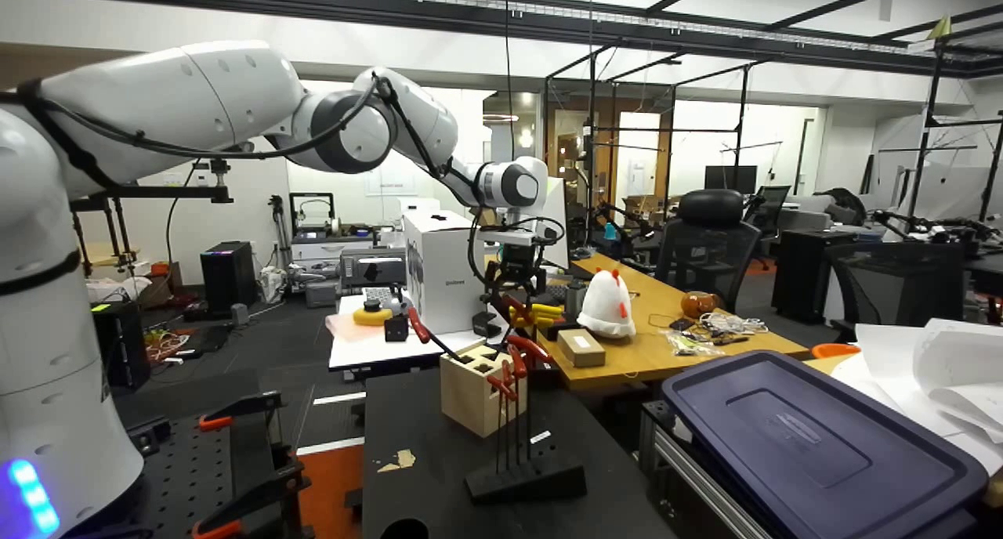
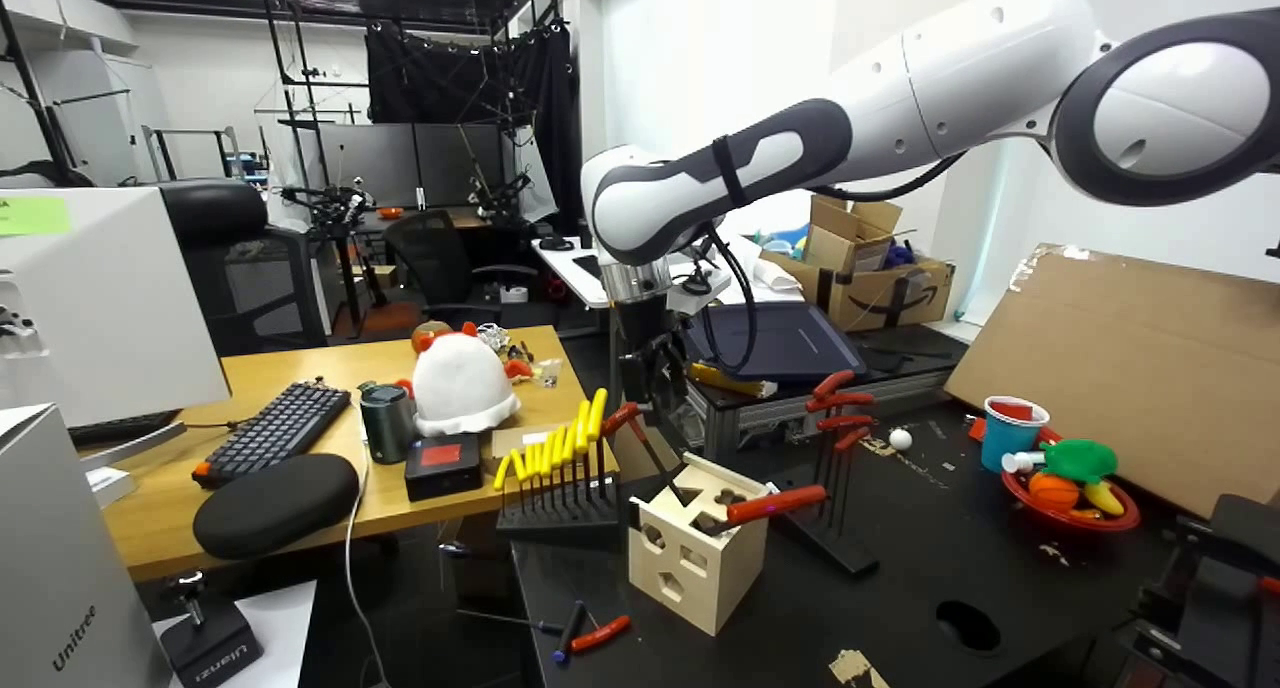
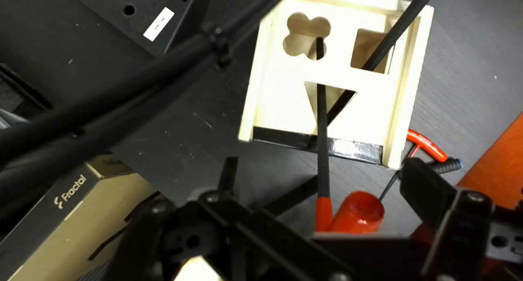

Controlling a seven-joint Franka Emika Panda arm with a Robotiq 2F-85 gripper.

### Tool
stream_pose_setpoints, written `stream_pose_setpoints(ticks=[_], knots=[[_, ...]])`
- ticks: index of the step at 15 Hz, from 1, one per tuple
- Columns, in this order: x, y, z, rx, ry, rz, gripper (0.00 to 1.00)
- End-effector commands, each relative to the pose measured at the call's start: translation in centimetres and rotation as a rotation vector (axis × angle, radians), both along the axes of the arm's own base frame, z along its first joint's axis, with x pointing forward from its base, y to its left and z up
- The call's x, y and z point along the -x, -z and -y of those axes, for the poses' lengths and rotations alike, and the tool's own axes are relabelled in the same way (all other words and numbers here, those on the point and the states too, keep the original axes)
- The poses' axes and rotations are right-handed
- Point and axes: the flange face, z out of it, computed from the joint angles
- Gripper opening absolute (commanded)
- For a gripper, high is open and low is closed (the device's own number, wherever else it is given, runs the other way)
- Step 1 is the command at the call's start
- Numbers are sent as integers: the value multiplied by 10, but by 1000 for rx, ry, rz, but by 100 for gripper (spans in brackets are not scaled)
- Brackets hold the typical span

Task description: Pick up the orange object and put it on the holder.

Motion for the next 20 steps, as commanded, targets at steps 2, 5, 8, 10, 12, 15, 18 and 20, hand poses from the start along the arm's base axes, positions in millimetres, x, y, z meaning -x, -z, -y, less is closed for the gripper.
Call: stream_pose_setpoints(ticks=[2, 5, 8, 10, 12, 15, 18, 20], knots=[[-7, -4, -11, -14, 1, 9, 100], [-7, 1, -14, -20, -1, 13, 100], [-8, 7, -15, -23, -3, 16, 100], [-8, 11, -17, -21, -8, 24, 100], [-9, 13, -18, -3, -4, 34, 100], [-1, 8, -15, 47, 41, -22, 100], [18, 2, -12, 101, 89, -146, 100], [29, -5, -8, 99, 116, -223, 100]])
